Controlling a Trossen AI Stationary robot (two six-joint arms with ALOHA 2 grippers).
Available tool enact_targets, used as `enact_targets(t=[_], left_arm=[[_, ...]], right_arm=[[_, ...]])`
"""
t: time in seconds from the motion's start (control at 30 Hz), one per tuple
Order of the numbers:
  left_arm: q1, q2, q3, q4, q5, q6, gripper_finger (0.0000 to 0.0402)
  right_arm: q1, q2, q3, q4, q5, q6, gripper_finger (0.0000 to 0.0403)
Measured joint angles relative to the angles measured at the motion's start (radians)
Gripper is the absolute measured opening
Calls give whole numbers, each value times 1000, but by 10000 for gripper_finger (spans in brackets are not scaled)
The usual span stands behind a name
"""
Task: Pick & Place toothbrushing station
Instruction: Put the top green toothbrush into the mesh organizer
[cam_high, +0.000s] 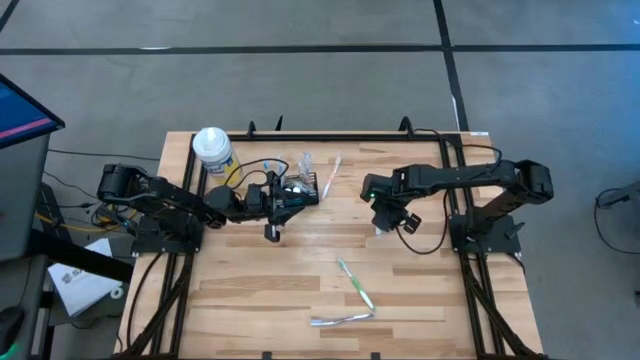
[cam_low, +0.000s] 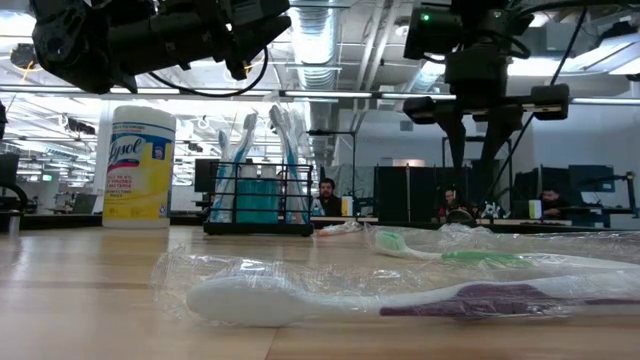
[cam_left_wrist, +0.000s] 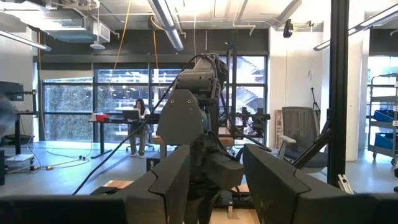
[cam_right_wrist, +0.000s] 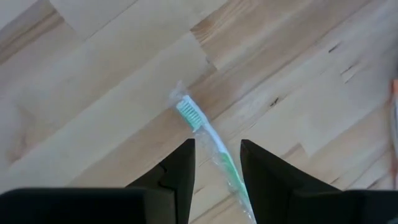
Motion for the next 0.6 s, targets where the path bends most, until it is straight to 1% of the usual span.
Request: enact_targets(t=[0.07, 0.27, 0.33, 0.4, 0.6], left_arm=[[0, 0, 0, 0, 0, 0, 145], [0, 0, 0, 0, 3, 0, 145], [0, 0, 0, 0, 4, 0, 145], [0, 0, 0, -8, 3, 0, 145], [4, 0, 0, -16, 3, 0, 145]], right_arm=[[0, 4, 0, 4, 0, -10, 118], [-9, 90, 2, 12, 3, -9, 118], [-7, 135, -2, -8, 36, 1, 118], [-5, 161, -1, 9, 69, 24, 118], [-5, 231, -1, 17, 71, 42, 117]])
